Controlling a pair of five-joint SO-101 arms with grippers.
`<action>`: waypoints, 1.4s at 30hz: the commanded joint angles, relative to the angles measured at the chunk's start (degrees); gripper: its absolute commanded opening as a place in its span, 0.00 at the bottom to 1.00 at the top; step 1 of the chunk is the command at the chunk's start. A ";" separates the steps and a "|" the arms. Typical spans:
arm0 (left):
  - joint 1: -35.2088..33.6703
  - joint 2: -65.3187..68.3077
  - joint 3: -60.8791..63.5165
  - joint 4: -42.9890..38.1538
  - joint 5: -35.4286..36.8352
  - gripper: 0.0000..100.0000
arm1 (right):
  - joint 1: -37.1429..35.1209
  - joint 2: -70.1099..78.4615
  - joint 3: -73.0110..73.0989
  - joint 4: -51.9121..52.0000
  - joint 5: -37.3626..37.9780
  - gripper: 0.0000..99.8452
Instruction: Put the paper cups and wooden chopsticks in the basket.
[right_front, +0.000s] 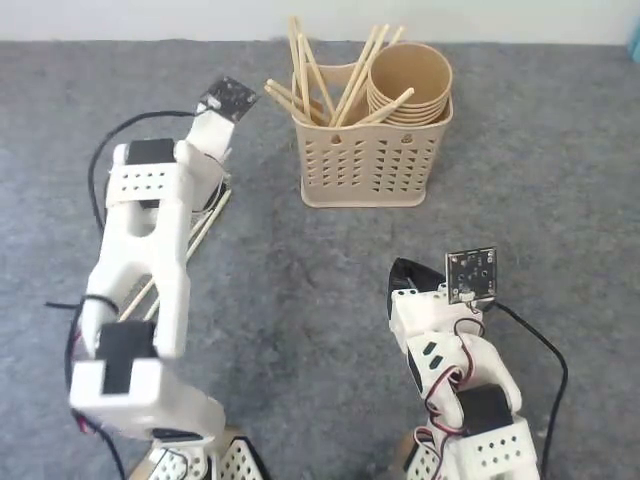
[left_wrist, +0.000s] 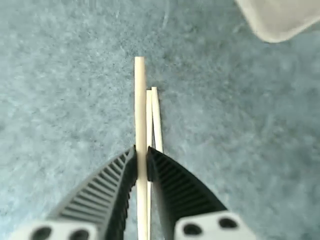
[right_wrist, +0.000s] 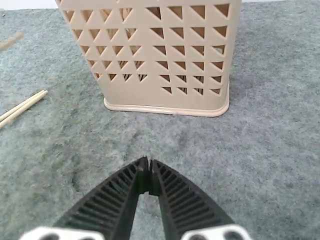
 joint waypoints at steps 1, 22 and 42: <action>1.14 -9.49 -2.51 1.23 5.36 0.01 | 0.84 -1.10 1.05 0.04 0.00 0.01; 12.66 -53.10 4.97 -45.27 35.87 0.01 | 0.92 -1.10 1.05 0.13 0.00 0.01; 24.35 -31.21 10.77 -70.42 35.78 0.01 | 1.01 -1.01 1.05 0.13 2.37 0.01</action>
